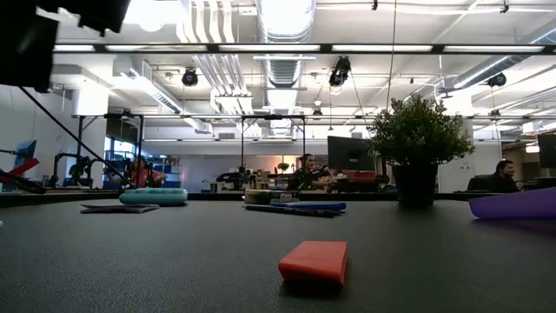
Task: Pack school essentials
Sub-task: Put the pink pen into the supply box, then put the green pen into the supply box
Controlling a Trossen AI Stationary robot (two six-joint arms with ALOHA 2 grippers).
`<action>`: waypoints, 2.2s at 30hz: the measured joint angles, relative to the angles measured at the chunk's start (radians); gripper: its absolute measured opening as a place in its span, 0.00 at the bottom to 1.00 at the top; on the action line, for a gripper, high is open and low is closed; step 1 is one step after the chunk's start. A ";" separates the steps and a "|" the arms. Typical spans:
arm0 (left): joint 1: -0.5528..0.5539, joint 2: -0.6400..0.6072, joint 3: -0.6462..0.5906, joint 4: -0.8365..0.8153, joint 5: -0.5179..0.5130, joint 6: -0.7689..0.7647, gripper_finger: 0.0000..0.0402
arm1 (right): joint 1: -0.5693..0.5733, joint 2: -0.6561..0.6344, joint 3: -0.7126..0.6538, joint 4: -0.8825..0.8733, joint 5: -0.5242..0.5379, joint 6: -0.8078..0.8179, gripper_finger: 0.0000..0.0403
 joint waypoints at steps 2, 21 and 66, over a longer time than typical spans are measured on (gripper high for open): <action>-0.016 0.000 -0.002 -0.004 0.000 -0.023 0.33 | 0.000 0.030 -0.014 0.000 0.000 -0.075 0.09; -0.120 0.006 -0.010 -0.162 0.000 -0.213 0.34 | -0.003 0.036 -0.339 0.363 -0.080 -0.127 0.09; -0.244 0.357 0.032 -0.273 0.074 -0.468 0.21 | -0.003 -0.115 -0.343 0.497 -0.086 0.009 0.30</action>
